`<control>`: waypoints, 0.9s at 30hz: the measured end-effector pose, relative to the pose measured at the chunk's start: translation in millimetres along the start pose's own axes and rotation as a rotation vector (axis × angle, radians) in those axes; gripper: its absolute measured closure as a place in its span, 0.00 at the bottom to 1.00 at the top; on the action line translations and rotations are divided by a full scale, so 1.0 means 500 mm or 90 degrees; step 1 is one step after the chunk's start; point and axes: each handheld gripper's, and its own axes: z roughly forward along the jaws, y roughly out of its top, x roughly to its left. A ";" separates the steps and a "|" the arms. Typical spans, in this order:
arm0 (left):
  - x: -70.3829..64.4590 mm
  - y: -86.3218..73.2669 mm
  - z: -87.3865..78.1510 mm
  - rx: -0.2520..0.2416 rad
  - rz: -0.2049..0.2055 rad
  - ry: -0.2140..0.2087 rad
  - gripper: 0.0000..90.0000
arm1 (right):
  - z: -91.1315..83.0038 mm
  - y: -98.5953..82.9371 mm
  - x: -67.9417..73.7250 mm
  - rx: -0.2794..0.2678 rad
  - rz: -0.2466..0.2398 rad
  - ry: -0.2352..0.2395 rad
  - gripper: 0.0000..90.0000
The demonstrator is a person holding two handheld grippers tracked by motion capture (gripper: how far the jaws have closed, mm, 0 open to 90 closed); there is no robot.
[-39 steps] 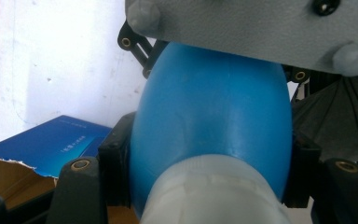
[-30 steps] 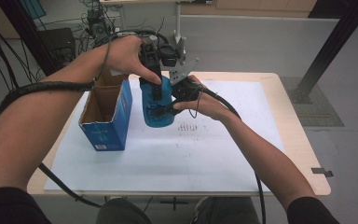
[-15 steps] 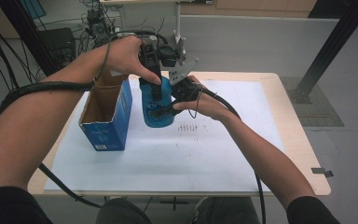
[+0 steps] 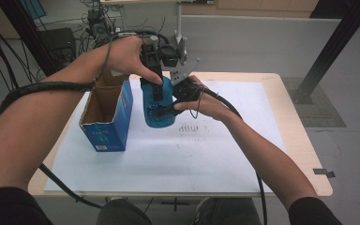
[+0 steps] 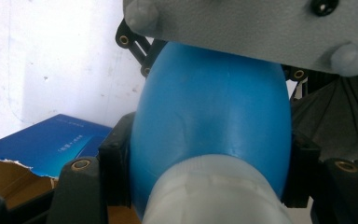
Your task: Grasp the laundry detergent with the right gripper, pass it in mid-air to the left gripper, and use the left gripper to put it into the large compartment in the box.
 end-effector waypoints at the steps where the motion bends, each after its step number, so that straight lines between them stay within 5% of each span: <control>1: 0.000 0.000 0.000 0.002 0.000 -0.001 0.41 | 0.000 0.000 0.000 0.000 0.000 0.000 0.46; 27: 0.003 -0.001 0.000 -0.001 0.000 0.000 0.41 | 0.002 -0.001 -0.002 -0.004 0.002 -0.002 0.46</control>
